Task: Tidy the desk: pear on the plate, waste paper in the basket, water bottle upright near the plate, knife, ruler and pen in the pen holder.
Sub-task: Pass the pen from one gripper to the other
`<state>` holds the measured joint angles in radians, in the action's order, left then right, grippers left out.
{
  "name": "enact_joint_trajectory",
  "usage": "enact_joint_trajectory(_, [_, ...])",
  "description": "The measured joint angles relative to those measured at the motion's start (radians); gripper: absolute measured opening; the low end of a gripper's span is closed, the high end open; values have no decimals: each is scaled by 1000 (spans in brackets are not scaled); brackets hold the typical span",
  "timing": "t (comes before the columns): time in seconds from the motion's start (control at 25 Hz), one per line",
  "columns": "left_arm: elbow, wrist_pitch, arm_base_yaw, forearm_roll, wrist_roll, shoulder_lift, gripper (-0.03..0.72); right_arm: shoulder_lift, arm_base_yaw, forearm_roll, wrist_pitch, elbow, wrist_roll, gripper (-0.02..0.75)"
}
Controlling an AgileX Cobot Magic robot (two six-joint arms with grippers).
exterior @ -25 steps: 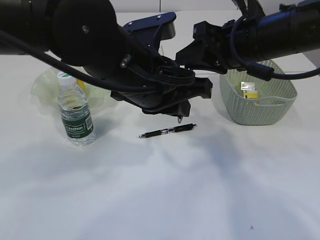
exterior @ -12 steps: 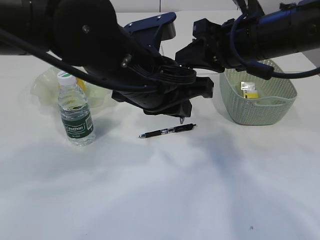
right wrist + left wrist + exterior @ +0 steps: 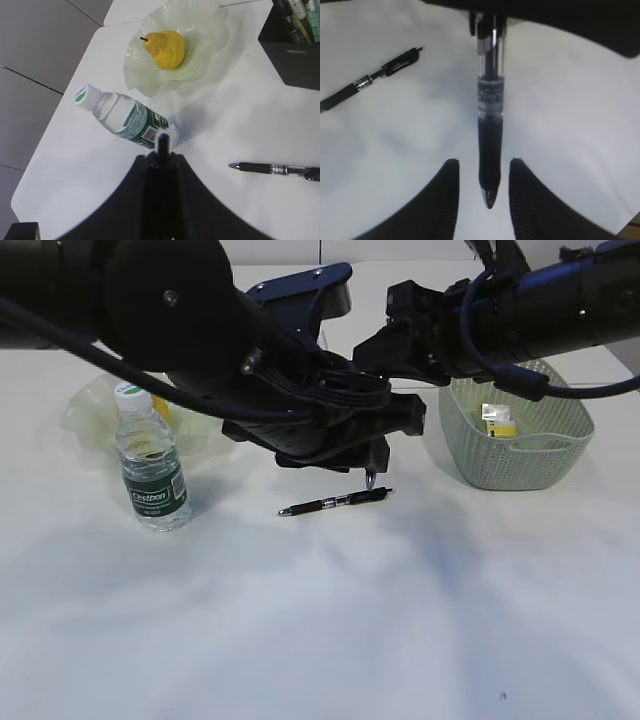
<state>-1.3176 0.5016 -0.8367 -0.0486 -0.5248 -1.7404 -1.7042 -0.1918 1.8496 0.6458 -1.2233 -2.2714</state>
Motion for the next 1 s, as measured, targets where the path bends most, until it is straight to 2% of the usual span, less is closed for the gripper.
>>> enact_joint_trajectory(0.16, [0,0,0,11,0,0,279,0,0,0,0,0,2,76])
enact_joint_trajectory(0.36, [0,0,2,19,0,3,290,0,0,0,0,0,2,76])
enact_joint_trajectory(0.52, [0,0,32,49,0,42,290,0,0,0,-1,0,2,75])
enact_joint_trajectory(0.72, [0,30,117,128,0,117,290,0,0,0,-22,0,2,75])
enact_joint_trajectory(1.0, [2,167,264,255,0,200,290,0,0,0,-108,-10,2,75])
